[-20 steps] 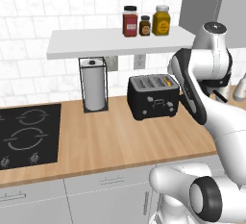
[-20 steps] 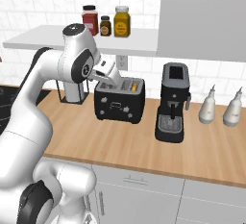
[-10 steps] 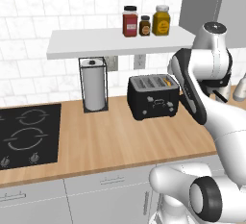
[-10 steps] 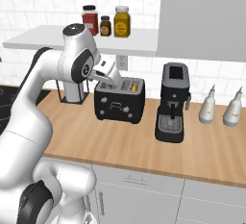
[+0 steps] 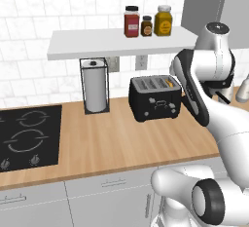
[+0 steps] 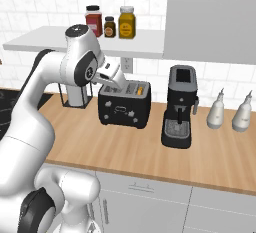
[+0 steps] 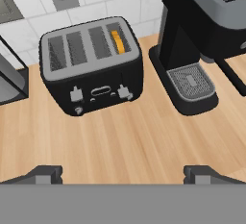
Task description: Start the toaster. Once the lever pops up, take the bread to the plate on the dining counter.
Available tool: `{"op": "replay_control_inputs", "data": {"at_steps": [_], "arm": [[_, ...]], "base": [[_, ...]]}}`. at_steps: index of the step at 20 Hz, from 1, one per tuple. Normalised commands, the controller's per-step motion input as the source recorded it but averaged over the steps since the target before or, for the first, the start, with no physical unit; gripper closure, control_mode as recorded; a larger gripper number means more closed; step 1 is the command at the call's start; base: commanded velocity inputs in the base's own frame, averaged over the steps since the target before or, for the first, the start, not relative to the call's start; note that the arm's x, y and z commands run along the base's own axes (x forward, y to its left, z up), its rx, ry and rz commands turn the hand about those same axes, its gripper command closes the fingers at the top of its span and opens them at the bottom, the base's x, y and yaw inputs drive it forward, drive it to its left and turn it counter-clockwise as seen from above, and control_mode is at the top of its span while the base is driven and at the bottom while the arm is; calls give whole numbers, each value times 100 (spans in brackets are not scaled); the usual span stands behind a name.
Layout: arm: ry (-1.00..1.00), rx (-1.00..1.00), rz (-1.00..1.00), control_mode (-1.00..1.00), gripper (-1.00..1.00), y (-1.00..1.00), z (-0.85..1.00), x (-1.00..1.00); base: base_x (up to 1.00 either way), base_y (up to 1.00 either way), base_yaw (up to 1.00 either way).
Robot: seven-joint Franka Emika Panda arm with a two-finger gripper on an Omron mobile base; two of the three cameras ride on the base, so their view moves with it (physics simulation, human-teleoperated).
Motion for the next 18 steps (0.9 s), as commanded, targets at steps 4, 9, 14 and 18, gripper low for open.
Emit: {"op": "replay_control_inputs", "data": {"at_steps": [4, 9, 14, 18], "arm": [[0, 0, 0, -100, -100, 0, 0, 0], [0, 0, 0, -100, -100, 0, 0, 0], [0, 0, 0, -100, -100, 0, 0, 0], [0, 0, 0, -100, -100, 0, 0, 0]], "base": [[0, 0, 0], [0, 0, 0], [0, 0, 0], [0, 0, 0]]}}
